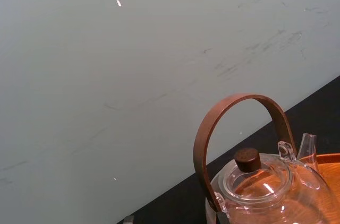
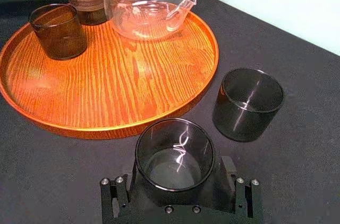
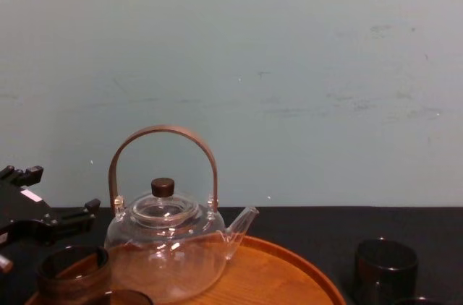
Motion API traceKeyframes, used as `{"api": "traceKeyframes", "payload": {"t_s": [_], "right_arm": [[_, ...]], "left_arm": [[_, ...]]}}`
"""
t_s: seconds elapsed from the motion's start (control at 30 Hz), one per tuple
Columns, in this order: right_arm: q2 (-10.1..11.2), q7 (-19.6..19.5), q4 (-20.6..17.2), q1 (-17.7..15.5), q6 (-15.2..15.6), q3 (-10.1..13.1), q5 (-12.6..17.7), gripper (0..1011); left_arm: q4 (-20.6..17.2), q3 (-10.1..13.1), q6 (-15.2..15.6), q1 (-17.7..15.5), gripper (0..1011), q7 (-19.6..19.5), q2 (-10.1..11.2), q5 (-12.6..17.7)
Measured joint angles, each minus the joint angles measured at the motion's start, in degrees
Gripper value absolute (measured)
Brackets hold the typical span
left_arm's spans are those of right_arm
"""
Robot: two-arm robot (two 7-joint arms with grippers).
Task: Pick up the glass from the table and place it on the tray.
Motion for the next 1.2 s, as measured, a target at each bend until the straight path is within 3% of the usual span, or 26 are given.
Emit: {"api": "traceKeyframes", "payload": {"t_s": [0.4, 0.87, 1.03, 1.2], "right_arm": [[-1.74, 0.55, 1.93, 2.87, 0.21, -1.62, -1.19, 1002], [-1.86, 0.53, 2.02, 3.16, 0.04, -1.90, -1.68, 1002], [-1.83, 0.52, 2.01, 3.12, 0.04, -1.86, -1.61, 912], [-1.82, 0.51, 2.00, 3.09, 0.04, -1.84, -1.55, 904]], "left_arm": [[0.00, 0.00, 0.00, 0.00, 1001, 0.00, 0.00, 0.00], [0.00, 0.00, 0.00, 0.00, 1001, 0.00, 0.00, 0.00], [0.00, 0.00, 0.00, 0.00, 1001, 0.00, 0.00, 0.00], [0.00, 0.00, 0.00, 0.00, 1001, 0.00, 0.00, 0.00]]}}
